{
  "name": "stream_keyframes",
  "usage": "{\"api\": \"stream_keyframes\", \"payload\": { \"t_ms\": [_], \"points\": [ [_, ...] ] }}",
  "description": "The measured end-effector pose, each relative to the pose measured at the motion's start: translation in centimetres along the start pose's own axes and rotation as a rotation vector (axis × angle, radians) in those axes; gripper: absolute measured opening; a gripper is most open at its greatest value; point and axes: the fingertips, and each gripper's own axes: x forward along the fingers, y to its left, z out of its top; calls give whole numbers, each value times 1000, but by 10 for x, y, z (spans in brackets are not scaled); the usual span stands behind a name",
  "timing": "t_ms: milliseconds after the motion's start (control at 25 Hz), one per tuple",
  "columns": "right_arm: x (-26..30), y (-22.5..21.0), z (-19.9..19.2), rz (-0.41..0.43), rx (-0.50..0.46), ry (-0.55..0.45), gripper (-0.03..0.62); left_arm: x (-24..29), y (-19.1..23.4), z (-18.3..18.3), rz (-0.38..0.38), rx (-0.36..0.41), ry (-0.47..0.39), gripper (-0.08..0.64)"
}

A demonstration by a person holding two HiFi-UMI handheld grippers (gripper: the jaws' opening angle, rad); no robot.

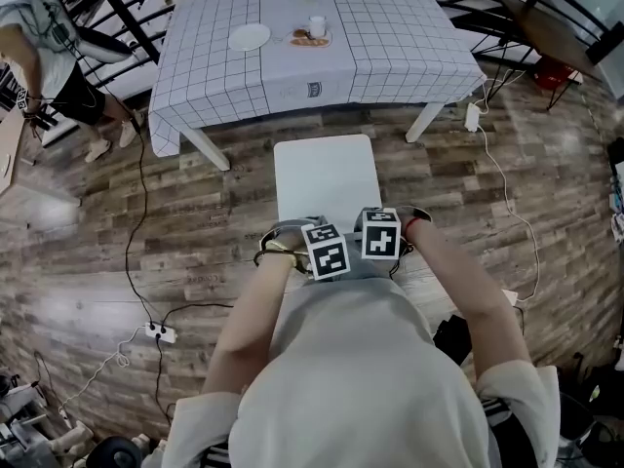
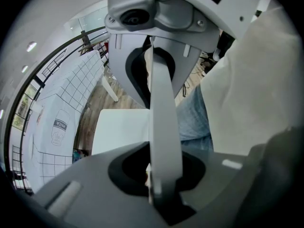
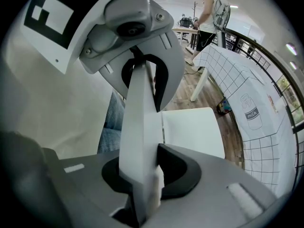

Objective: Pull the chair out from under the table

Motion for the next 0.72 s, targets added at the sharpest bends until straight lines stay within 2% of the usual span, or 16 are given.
{"api": "stream_keyframes", "payload": {
  "t_ms": [720],
  "points": [
    [-1,6,1,14,12,-5,83,-2,-6,1,-10,-16,-10,78]
  ]
}}
